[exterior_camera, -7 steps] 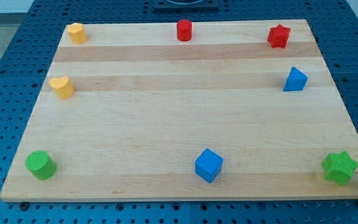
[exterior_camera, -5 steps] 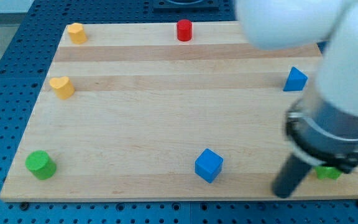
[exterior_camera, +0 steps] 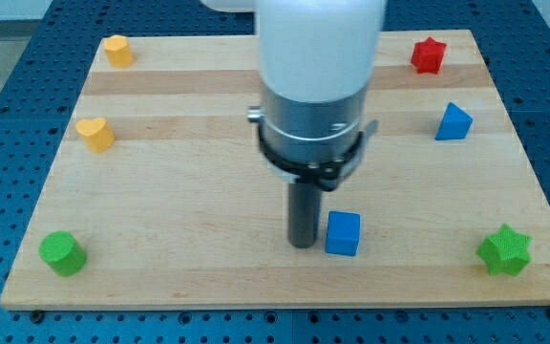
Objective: Push the blue cube towards red star
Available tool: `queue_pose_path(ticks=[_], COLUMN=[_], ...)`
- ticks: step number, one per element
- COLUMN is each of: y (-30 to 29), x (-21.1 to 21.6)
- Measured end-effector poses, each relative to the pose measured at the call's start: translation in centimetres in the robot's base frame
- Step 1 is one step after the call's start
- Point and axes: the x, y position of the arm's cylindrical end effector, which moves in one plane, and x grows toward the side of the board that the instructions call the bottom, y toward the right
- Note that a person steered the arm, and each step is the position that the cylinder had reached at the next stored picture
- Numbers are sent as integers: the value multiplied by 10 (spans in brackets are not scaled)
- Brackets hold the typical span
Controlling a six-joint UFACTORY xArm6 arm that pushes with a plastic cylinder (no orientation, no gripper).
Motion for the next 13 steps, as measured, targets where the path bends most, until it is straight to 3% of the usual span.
queue_pose_path(ticks=[1, 3, 4, 6, 9, 13], y=[-27, 28, 33, 51, 76, 78], x=[11, 32, 28, -33, -2, -111])
